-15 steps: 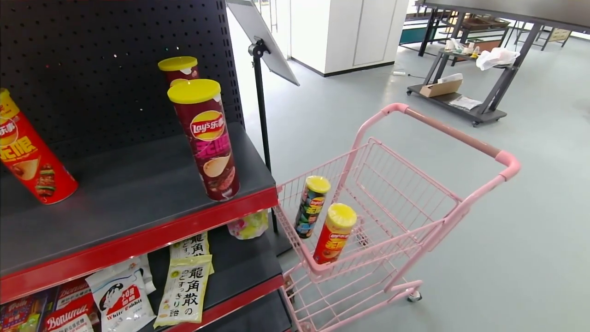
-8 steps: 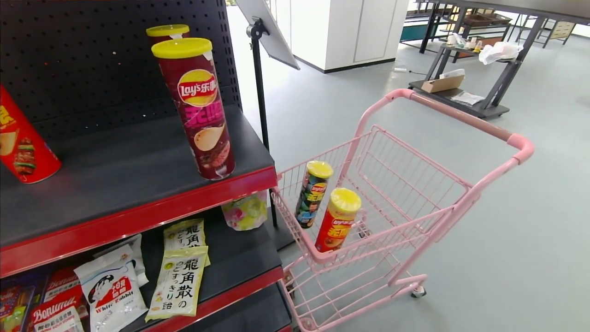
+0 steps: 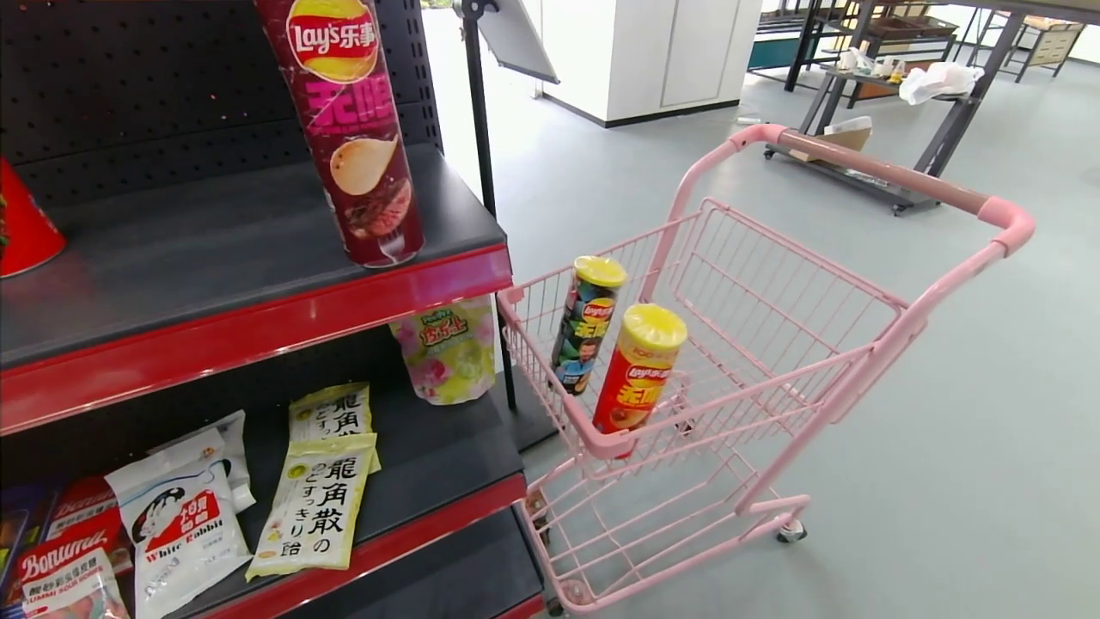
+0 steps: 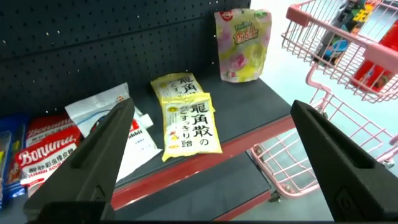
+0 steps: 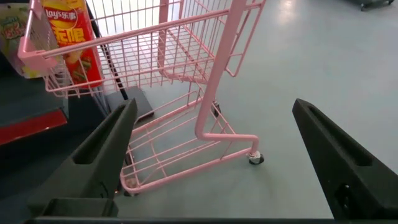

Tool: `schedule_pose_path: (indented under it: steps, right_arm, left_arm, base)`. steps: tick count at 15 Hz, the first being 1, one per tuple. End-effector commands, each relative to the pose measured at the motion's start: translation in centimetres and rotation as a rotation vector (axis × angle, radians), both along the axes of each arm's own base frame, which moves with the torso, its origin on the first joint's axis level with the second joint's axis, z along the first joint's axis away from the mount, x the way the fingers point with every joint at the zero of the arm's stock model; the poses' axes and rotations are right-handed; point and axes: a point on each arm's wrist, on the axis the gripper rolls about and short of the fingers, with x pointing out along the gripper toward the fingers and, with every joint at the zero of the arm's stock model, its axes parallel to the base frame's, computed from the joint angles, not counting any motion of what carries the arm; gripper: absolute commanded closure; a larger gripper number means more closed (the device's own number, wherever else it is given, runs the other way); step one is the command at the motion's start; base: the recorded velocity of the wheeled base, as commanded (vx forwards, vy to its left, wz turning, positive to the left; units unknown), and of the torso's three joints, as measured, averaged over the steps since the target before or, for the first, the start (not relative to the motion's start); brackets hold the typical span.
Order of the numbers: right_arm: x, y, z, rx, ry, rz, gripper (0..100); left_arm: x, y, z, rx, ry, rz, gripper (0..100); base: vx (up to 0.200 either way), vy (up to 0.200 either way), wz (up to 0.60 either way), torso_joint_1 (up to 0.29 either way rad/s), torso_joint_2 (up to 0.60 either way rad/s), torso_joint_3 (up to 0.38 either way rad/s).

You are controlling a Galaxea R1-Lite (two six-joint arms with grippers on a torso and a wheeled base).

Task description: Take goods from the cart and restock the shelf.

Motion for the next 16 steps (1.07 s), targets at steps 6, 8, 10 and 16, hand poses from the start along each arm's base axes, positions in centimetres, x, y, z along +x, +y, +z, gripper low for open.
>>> schedule_pose_path:
  steps: [6, 8, 10, 16]
  right_arm:
    - [3.9, 0.2, 14.4, 0.229, 0.021, 0.099, 0]
    - [9.2, 0.9, 19.7, 0.239, 0.075, 0.181, 0]
    - [14.3, 1.6, 19.6, 0.177, 0.146, 0.209, 0]
    - [26.8, 7.9, 11.6, 0.138, 0.358, 0.402, 0]
  left_arm:
    - [0.0, 0.0, 0.0, 0.000, 0.001, 0.001, 0]
    - [0.0, 0.0, 0.0, 0.001, 0.000, -0.001, 0]
    - [0.0, 0.0, 0.0, 0.000, 0.000, 0.001, 0]
    - [0.0, 0.0, 0.0, 0.000, 0.000, 0.001, 0]
  base:
    - [0.000, 0.000, 0.00, -0.017, 0.06, 0.051]
    - [0.000, 0.000, 0.00, 0.000, 0.00, 0.000]
    - [0.000, 0.000, 0.00, 0.000, 0.00, 0.000]
    - [0.000, 0.000, 0.00, 0.000, 0.00, 0.000]
